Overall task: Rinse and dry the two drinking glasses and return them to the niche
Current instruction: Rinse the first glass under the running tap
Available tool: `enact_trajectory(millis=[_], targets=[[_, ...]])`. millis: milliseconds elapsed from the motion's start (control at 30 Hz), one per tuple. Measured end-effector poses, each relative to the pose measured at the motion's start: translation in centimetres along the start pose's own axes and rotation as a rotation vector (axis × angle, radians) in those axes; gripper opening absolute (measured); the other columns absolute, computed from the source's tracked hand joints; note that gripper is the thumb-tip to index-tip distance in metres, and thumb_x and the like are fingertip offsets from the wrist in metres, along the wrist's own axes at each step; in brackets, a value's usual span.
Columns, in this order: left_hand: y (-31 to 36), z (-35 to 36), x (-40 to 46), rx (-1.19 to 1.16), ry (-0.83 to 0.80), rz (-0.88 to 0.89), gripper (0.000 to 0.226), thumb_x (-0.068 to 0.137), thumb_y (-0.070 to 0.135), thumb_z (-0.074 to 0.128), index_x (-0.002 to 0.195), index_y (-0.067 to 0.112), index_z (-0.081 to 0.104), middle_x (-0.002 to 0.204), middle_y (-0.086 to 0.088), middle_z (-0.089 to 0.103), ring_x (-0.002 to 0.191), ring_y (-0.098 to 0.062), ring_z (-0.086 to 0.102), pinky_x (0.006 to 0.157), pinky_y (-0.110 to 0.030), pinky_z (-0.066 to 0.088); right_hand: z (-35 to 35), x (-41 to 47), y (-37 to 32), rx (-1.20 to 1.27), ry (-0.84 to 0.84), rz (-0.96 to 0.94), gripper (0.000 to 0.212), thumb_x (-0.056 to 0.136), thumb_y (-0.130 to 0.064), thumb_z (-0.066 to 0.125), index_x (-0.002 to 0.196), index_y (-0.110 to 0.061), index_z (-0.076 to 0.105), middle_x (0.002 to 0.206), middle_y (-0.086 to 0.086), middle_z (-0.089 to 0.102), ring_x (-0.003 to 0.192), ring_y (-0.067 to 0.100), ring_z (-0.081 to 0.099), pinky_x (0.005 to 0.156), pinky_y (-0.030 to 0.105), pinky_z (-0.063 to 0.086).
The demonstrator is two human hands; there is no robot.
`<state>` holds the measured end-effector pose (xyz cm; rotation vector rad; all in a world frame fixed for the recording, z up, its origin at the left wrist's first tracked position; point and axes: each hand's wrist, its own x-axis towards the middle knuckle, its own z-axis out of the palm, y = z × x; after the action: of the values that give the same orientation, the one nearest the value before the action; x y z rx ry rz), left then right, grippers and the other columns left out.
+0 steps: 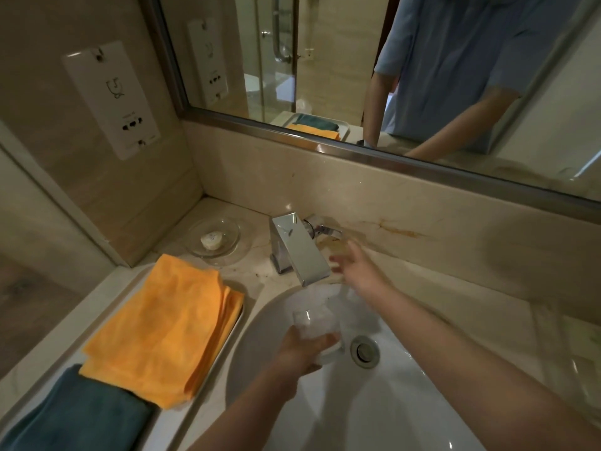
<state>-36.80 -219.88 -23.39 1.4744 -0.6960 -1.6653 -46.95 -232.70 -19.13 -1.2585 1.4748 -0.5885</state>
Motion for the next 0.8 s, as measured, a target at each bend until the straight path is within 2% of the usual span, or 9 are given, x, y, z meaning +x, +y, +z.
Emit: enact_trajectory(millis=[67,133,200,267,400,500,633,700,800], targets=[[-0.5,-0.2,0.2,-0.037,-0.038,-0.058,0.032,0.069,0.033,0.078,0.091,0.026,0.057,0.092,0.006,0.065,0.087,-0.013,0.062,0.085,-0.032,0.051,0.3,-1.1,1.9,0.043,-0.053,0.065,0.045,0.099,-0.025,0.040,0.143,-0.019,0.031,0.115,0.003,0.058,0.090,0.017,0.057,0.072,0.027,0.044],[-1.2,-0.5,0.9,-0.066,-0.068,-0.115,0.041,0.063,0.038,0.078,0.096,0.023,0.060,0.086,0.007,0.071,0.085,-0.015,0.065,0.078,-0.030,0.053,0.8,-2.1,4.0,0.004,-0.173,0.150,0.037,0.098,-0.034,0.042,0.131,-0.019,0.046,0.120,0.001,0.059,0.104,0.019,0.057,0.089,0.035,0.046],[-1.5,-0.8,1.1,-0.087,-0.103,-0.167,0.036,0.067,0.037,0.076,0.096,0.019,0.064,0.076,0.009,0.073,0.078,-0.016,0.065,0.071,-0.028,0.052,1.6,-2.8,5.9,-0.041,-0.296,0.210,0.044,0.091,-0.053,0.045,0.125,-0.027,0.052,0.126,-0.003,0.057,0.115,0.019,0.054,0.100,0.039,0.044],[-1.9,-1.1,1.3,-0.097,-0.155,-0.226,0.039,0.067,0.043,0.068,0.097,0.019,0.066,0.081,0.005,0.072,0.073,-0.017,0.065,0.072,-0.029,0.052,2.4,-3.0,7.2,0.030,-0.349,0.238,0.059,0.072,-0.073,0.053,0.117,-0.035,0.053,0.125,-0.004,0.058,0.115,0.020,0.056,0.100,0.044,0.045],[-2.2,-1.7,2.1,-0.087,-0.188,-0.344,0.059,0.075,0.068,0.046,0.106,0.022,0.066,0.098,0.001,0.073,0.085,-0.016,0.067,0.080,-0.034,0.049,3.3,-2.8,8.4,0.239,-0.328,0.367,0.053,0.082,-0.060,0.055,0.122,-0.029,0.043,0.120,0.005,0.058,0.105,0.023,0.062,0.087,0.038,0.054],[-1.7,-1.8,2.8,-0.046,-0.123,-0.380,0.069,0.078,0.075,0.030,0.103,0.020,0.064,0.099,-0.003,0.072,0.094,-0.018,0.064,0.081,-0.035,0.050,4.6,-2.6,8.6,0.298,-0.237,0.434,0.063,0.073,-0.059,0.065,0.123,-0.028,0.043,0.119,0.007,0.059,0.102,0.026,0.063,0.086,0.041,0.055],[-0.5,-1.1,3.7,0.120,0.093,-0.320,0.060,0.086,0.069,0.023,0.100,0.021,0.055,0.103,-0.006,0.063,0.099,-0.023,0.057,0.081,-0.034,0.048,5.8,-2.4,8.1,0.328,-0.111,0.488,0.040,0.080,-0.043,0.063,0.111,-0.019,0.059,0.102,0.011,0.066,0.088,0.024,0.064,0.062,0.028,0.049],[-0.9,-1.2,5.3,0.164,0.182,-0.251,0.059,0.089,0.061,0.033,0.117,0.013,0.052,0.120,-0.011,0.057,0.110,-0.028,0.055,0.090,-0.035,0.047,6.3,-2.3,8.0,0.480,-0.074,0.570,0.035,0.087,-0.039,0.058,0.110,-0.014,0.060,0.100,0.016,0.067,0.086,0.029,0.065,0.061,0.029,0.049],[-0.5,-1.0,7.0,0.192,0.191,-0.192,0.035,0.099,0.028,0.030,0.105,0.005,0.057,0.116,-0.022,0.059,0.096,-0.025,0.059,0.082,-0.023,0.046,7.1,-2.4,7.9,0.504,-0.055,0.637,0.041,0.091,-0.046,0.048,0.115,-0.013,0.057,0.098,0.016,0.065,0.083,0.028,0.062,0.062,0.031,0.048]])
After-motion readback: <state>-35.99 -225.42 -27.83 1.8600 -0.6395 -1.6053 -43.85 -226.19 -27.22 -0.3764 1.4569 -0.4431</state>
